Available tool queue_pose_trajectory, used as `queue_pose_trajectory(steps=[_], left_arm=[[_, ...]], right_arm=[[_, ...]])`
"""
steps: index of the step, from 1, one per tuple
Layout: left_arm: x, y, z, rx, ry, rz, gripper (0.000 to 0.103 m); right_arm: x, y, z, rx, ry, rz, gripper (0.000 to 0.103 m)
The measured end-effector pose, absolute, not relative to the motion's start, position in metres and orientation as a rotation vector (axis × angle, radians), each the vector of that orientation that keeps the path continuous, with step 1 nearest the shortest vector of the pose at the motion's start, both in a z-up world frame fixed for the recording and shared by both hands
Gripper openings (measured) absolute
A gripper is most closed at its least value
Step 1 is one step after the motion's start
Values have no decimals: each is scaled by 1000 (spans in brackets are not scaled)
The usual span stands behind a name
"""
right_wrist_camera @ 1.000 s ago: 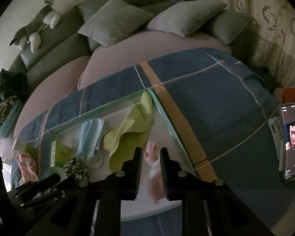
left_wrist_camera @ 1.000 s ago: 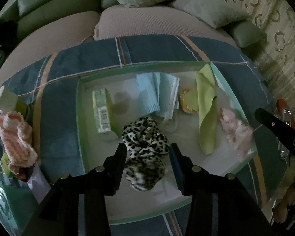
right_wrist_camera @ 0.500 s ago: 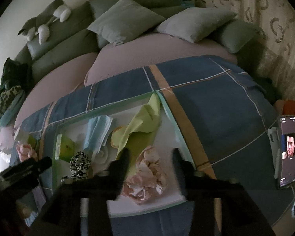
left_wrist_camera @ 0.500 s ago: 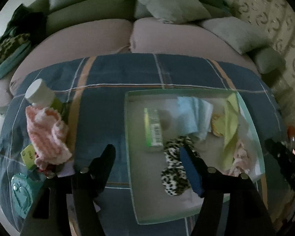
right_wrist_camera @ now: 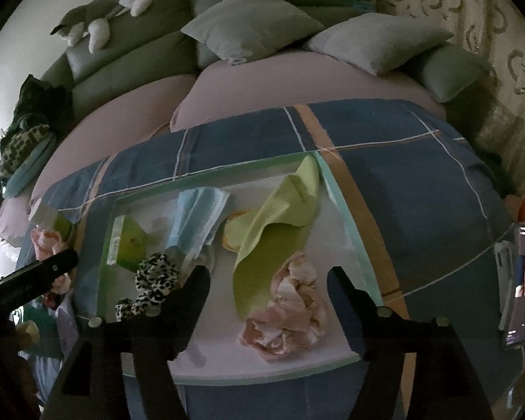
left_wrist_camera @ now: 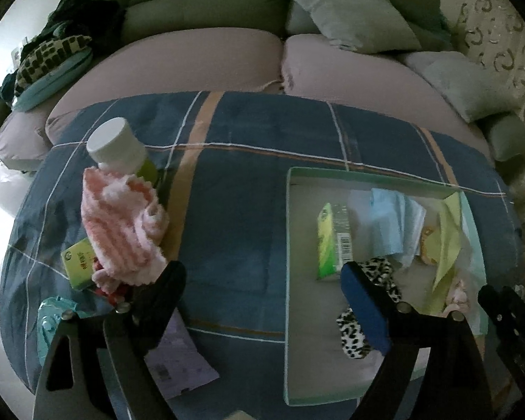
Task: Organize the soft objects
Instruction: 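Withdraw both open tools from the tray toward the pile, then grasp the pink zigzag towel with the right tool while the left tool reaches toward the green tissue pack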
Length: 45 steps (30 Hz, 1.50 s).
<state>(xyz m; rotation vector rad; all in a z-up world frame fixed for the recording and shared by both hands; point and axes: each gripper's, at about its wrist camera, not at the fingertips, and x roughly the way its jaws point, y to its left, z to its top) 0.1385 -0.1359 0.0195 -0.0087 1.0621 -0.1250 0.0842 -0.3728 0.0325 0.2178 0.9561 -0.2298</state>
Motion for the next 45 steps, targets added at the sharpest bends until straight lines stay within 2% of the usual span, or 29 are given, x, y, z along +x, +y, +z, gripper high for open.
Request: queue_pose_trajectory(steps=[7,25,45], left_arm=[[140,-124,21,-15,1062,-109,90],[143,-10,35,-186,1016,159,91],[147,58,29,-289,1024,238,91]], right_arm=[[92,-360,28,215,968,-194,89],[110,-280,26,194,942,-12,89],[130,-208,16,188,943,176,89]])
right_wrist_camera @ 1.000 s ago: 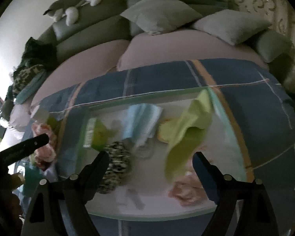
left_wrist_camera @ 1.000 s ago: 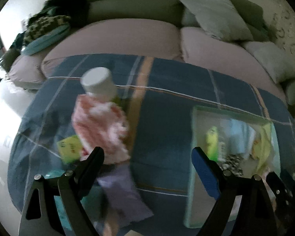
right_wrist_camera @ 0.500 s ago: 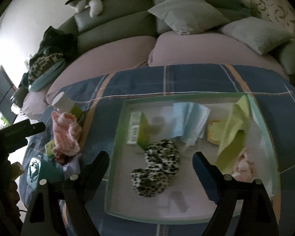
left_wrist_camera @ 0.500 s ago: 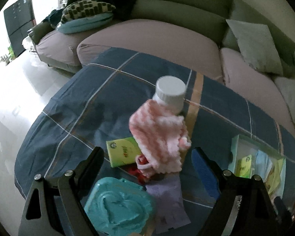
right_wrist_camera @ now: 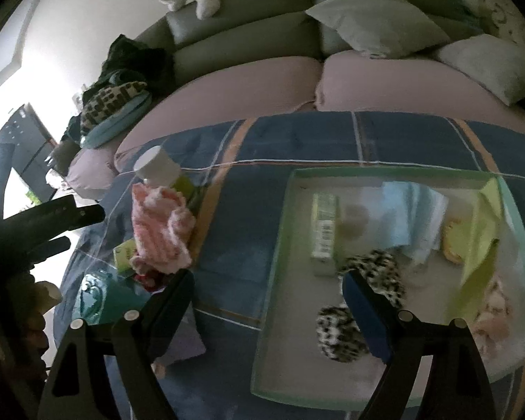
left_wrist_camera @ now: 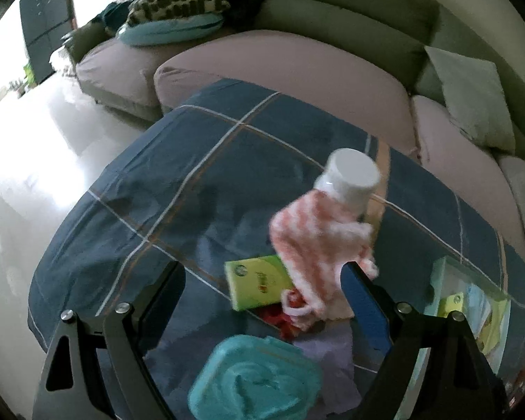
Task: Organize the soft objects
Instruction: 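Grasp the pink zigzag towel with the right tool while the left tool reaches toward the green tissue pack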
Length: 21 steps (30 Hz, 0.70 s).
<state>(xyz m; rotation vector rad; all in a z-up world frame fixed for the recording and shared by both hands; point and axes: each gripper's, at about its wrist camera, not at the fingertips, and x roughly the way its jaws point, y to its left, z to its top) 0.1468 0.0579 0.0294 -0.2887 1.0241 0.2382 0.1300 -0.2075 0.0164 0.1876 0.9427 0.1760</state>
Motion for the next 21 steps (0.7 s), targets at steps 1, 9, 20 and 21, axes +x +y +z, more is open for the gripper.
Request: queue_pose_trajectory(steps=[1,9,20,21], left_arm=[[147,66,28,-303,1028,250,91],[152,103,18,-362,1053,315,90],[161,126,-27,-432,1182,265,90],[161,129,-28,-449,1181,260,90]], right_arm=[[132,-205,17,186,942,180,89],[151,-178,19,179,931,248,89],[174,-132,-6,136,988,354,88],[176,-130,-8,136,994,359,88]])
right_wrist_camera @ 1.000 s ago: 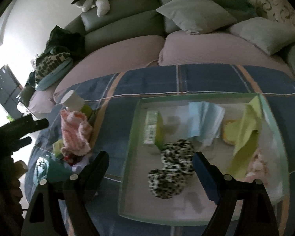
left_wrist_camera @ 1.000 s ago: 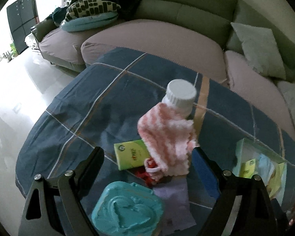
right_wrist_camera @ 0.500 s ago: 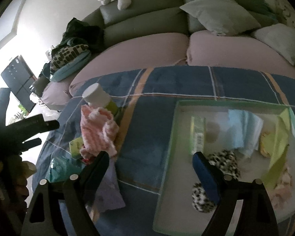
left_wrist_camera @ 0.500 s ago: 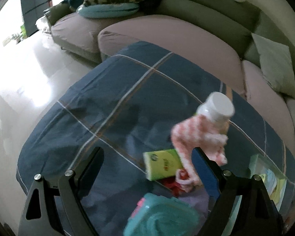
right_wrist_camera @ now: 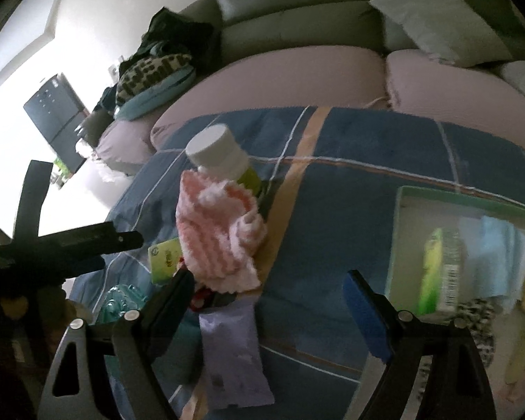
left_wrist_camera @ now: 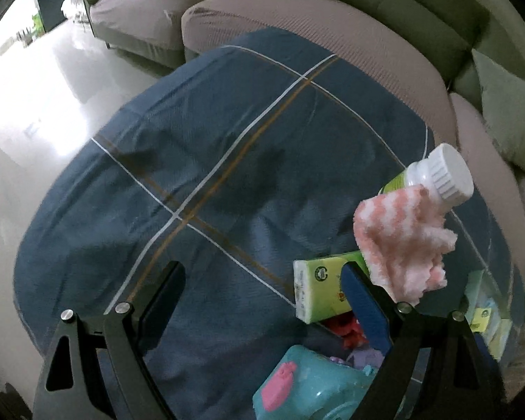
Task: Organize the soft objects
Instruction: 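Grasp the pink zigzag towel with the right tool while the left tool reaches toward the green tissue pack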
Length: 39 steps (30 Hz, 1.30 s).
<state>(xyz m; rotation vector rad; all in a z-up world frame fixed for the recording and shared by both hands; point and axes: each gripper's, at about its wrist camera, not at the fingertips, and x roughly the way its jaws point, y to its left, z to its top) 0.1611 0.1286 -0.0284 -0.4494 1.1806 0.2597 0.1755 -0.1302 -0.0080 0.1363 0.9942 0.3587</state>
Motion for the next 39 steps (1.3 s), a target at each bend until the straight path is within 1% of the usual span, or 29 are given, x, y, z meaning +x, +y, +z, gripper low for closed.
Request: queue_pose_trajectory(steps=[4,10,12,14,16,18,19,22,25,28,29,31,33,35,37,38,39], left_arm=[[160,137,-35,-496,1185,257,90],[161,143,-48,-523,1214,245,90],[162,143,-53,-532,1224,231,90],[164,143,-56,-532,1230,220,90],[165,145,-56,-531,1226,222,90],[168,150,-58,-545,1222,225,90],[168,154,-59,-561,1220,231,90],[166,161,-63,-583,1222,241,90],[164,164,-64,-592,1223,236,90],[165,163,-64,-593,1224,222,90],[165,161,-64,-597,1223,215,90],[169,156,-65,-598,1220,201,90],[170,152,-67,-595,1221,202,90],[171,152,-67,-599,1222,202,90],[173,151,-68,-600,1228,204,90],[173,151,-68,-600,1228,204,90],[173,151,-68,-602,1227,202,90]], right_arm=[[184,-124,-15,140,1006,372,83],[197,-112,-18,142,998,385,80],[200,-108,-20,134,998,392,76],[205,-105,-25,129,1003,401,70],[209,-103,-29,134,1009,411,69],[213,-101,-33,142,1012,423,61],[216,-99,-35,145,1016,433,55],[221,-95,-42,145,1023,438,54],[226,-92,-49,154,1038,443,46],[230,-91,-57,179,1051,445,45],[231,-91,-59,182,1054,445,41],[233,-90,-62,182,1058,442,37],[234,-89,-64,194,1059,449,37],[234,-89,-66,211,1062,466,30],[234,-89,-66,212,1062,467,28],[234,-89,-66,209,1059,464,22],[234,-90,-66,211,1058,466,19]])
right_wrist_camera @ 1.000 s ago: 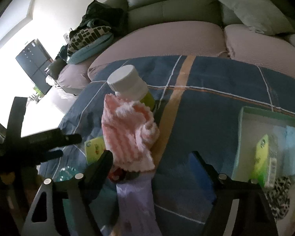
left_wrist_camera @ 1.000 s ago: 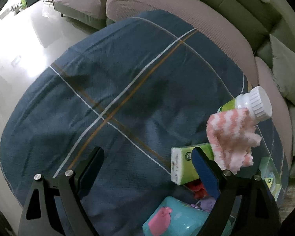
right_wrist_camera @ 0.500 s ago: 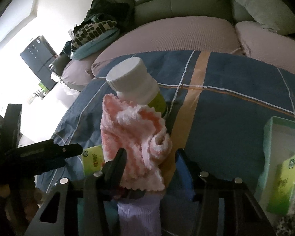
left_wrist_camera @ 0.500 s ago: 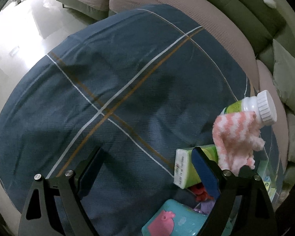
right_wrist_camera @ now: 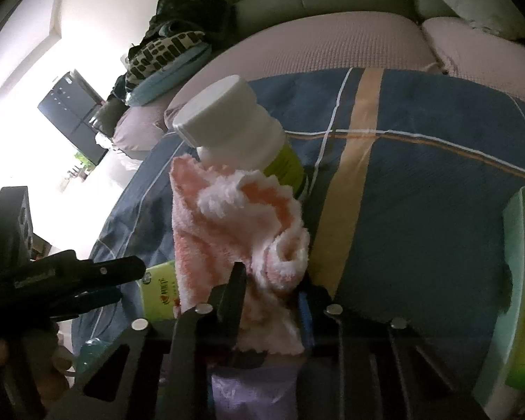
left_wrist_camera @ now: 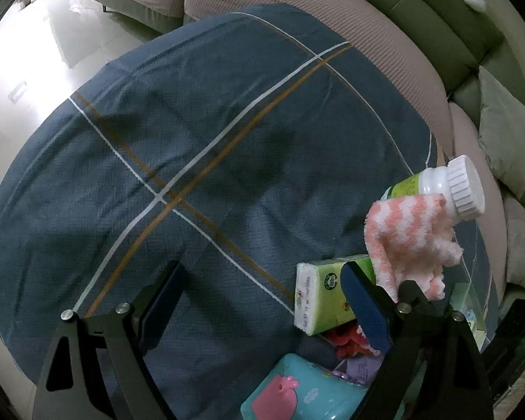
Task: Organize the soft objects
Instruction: 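Grasp the pink zigzag towel with the right tool while the left tool reaches toward the green tissue pack, then lift the pink towel with the right tool while the left tool moves to the tissue pack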
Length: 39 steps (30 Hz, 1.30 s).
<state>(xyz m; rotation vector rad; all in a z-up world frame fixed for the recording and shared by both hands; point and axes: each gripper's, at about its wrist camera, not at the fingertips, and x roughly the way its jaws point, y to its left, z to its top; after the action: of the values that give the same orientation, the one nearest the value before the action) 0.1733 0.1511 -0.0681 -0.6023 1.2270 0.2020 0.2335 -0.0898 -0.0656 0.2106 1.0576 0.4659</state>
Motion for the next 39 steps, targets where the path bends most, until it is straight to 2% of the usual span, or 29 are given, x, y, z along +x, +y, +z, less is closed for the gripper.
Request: queue_pose_trajectory(steps=[6,39], left_arm=[[168,157,-67,-615,1226,184,90],[167,139,-46,-566,1207,140,90]], right_arm=[[231,-90,-64,210,1047,470,10],[185,-133,7,277,866,464,8]])
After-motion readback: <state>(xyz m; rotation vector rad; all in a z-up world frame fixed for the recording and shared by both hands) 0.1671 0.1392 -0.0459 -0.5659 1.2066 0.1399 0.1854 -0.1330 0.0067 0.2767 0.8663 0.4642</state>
